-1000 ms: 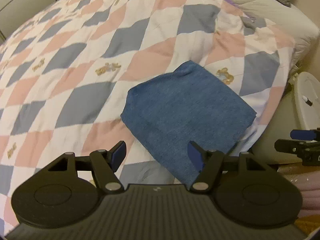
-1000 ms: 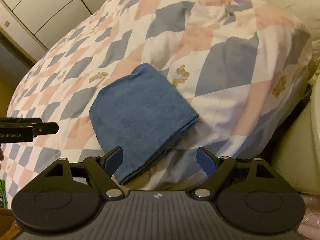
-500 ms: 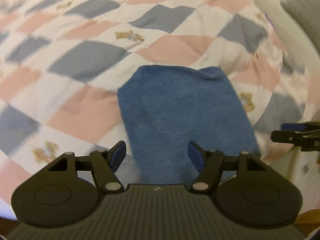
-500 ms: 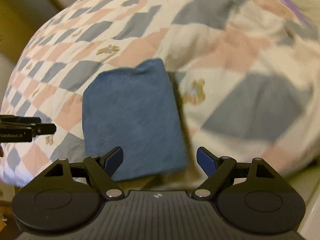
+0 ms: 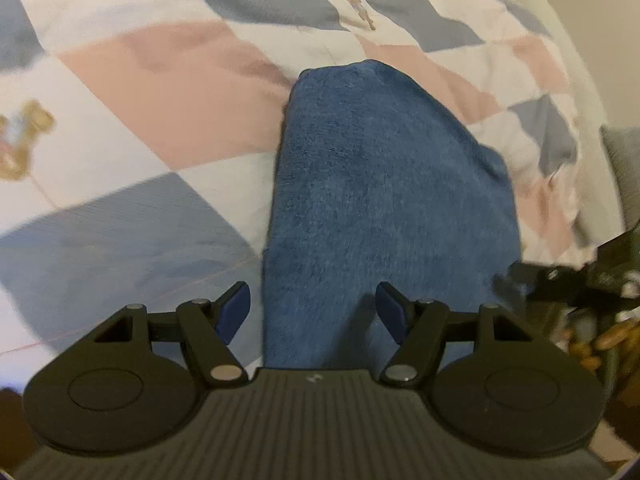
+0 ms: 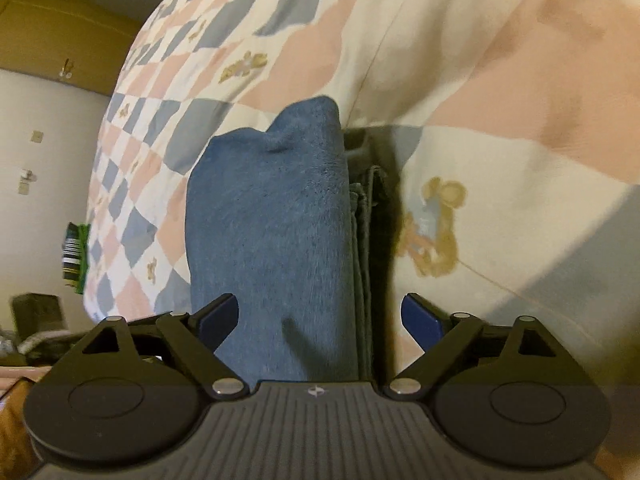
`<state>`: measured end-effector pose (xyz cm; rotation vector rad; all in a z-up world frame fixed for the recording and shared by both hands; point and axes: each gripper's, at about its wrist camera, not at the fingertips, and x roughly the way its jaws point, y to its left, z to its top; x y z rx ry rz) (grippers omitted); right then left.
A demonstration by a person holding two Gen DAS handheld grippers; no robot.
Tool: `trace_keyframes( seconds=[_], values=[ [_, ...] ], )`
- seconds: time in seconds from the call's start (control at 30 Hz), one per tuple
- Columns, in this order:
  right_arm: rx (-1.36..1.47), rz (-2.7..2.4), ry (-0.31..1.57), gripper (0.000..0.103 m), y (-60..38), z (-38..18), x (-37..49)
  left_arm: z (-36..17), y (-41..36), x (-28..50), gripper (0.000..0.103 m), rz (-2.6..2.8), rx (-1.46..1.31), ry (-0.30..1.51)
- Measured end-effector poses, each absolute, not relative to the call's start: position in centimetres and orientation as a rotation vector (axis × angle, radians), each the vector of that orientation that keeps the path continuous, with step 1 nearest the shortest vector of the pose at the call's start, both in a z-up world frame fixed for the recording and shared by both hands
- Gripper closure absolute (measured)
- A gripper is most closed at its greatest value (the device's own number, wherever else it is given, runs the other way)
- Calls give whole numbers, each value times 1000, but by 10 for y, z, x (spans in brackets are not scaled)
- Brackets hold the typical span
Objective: Fold clothes
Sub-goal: 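Lower both grippers onto the sides of the folded jeans and grasp them, then carry the folded jeans with both grippers to the clothes stack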
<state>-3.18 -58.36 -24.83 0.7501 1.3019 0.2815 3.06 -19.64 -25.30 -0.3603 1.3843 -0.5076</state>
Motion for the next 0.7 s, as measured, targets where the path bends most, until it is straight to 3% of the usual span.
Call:
trace_keyframes(
  seconds=[0.2, 0.4, 0.5, 0.53, 0.57, 0.6, 0.7],
  values=[
    [757, 326, 1356, 7, -580, -278, -18, -280, -193, 44, 37, -549, -506, 1385],
    [798, 355, 1372, 8, -574, -297, -8, -296, -201, 53, 27, -606, -551, 1389],
    [796, 369, 1382, 8, -563, -305, -1, -295, -206, 55, 29, -629, -556, 1387],
    [811, 377, 1382, 9, -564, -306, -1, -291, -206, 55, 35, -641, -551, 1385],
    [830, 385, 1382, 16, -565, -306, 0, -287, -207, 55, 38, -652, -545, 1384],
    [848, 394, 1381, 31, -566, -306, 0, -284, -207, 55, 43, -663, -540, 1382],
    [871, 409, 1382, 43, -572, -301, -1, -277, -204, 55, 50, -699, -542, 1370]
  ],
)
